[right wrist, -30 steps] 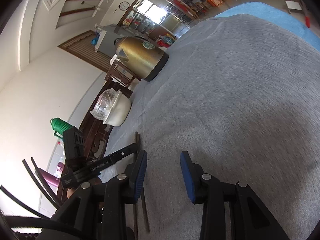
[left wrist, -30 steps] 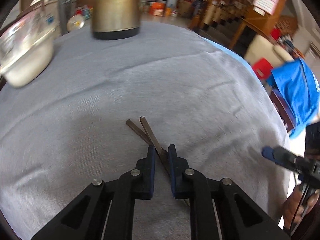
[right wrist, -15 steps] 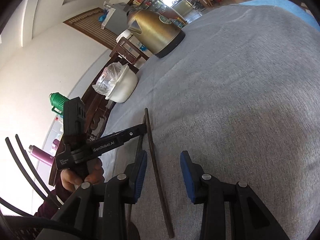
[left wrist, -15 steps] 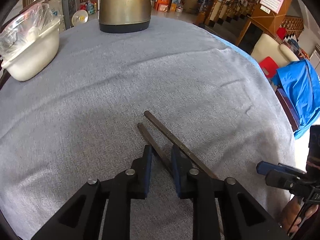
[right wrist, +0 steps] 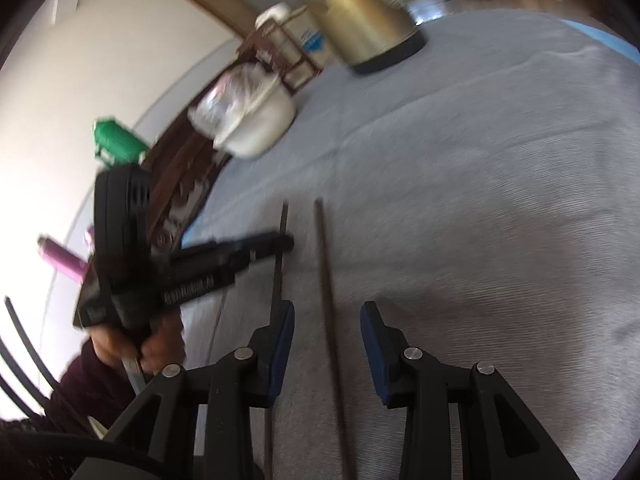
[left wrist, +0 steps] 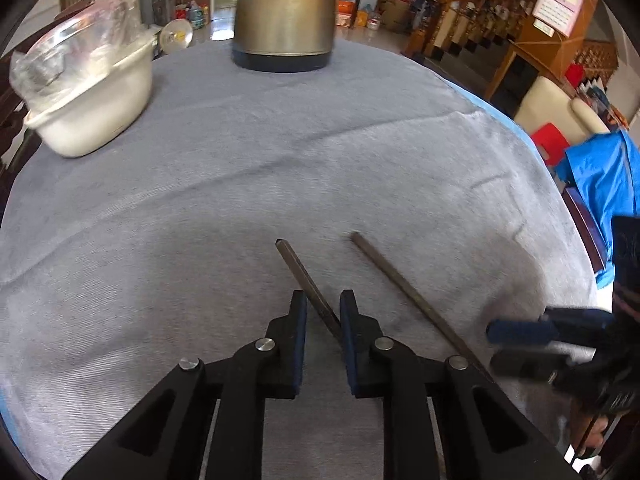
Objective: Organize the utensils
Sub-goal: 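Lift one dark chopstick upright with the left gripper, then carry the upright chopstick with the left gripper over the black cup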
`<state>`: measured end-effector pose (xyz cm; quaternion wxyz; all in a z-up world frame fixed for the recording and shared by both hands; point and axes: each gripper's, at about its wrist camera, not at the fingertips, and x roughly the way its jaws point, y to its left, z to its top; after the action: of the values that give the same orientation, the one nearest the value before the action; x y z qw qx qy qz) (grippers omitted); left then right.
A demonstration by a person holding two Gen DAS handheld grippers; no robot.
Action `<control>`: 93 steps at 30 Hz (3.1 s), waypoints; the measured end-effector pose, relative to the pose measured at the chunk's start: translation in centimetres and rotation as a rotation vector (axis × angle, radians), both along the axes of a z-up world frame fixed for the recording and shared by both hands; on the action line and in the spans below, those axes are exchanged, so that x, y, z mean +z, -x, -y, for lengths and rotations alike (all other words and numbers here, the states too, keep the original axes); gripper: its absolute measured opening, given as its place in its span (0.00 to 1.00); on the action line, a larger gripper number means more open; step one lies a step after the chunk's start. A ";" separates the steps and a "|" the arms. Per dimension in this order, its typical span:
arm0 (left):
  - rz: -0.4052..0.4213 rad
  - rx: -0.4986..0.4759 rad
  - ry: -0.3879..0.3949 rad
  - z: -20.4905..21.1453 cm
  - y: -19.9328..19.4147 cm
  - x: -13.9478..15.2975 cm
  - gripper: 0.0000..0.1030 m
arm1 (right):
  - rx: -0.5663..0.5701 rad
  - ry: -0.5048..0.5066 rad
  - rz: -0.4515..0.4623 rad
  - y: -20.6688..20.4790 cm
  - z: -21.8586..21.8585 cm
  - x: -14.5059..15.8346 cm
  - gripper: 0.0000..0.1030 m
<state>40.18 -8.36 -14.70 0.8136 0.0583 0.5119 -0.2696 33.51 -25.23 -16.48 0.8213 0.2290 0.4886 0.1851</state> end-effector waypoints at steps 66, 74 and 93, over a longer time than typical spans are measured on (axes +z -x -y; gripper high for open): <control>0.421 0.267 0.170 -10.7 13.3 16.2 0.05 | -0.392 0.016 0.519 16.4 6.8 16.7 0.06; 0.519 0.265 0.249 -12.2 19.5 19.4 0.05 | -0.310 -0.020 0.638 19.7 3.4 20.5 0.06; 0.653 0.230 0.310 -11.5 27.2 25.1 0.05 | -0.195 -0.081 0.730 21.8 -4.1 21.9 0.06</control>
<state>13.01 3.17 10.37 0.9580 -0.0402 0.1818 -0.2180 11.76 -21.17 5.39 0.9454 0.2257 0.1319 0.1945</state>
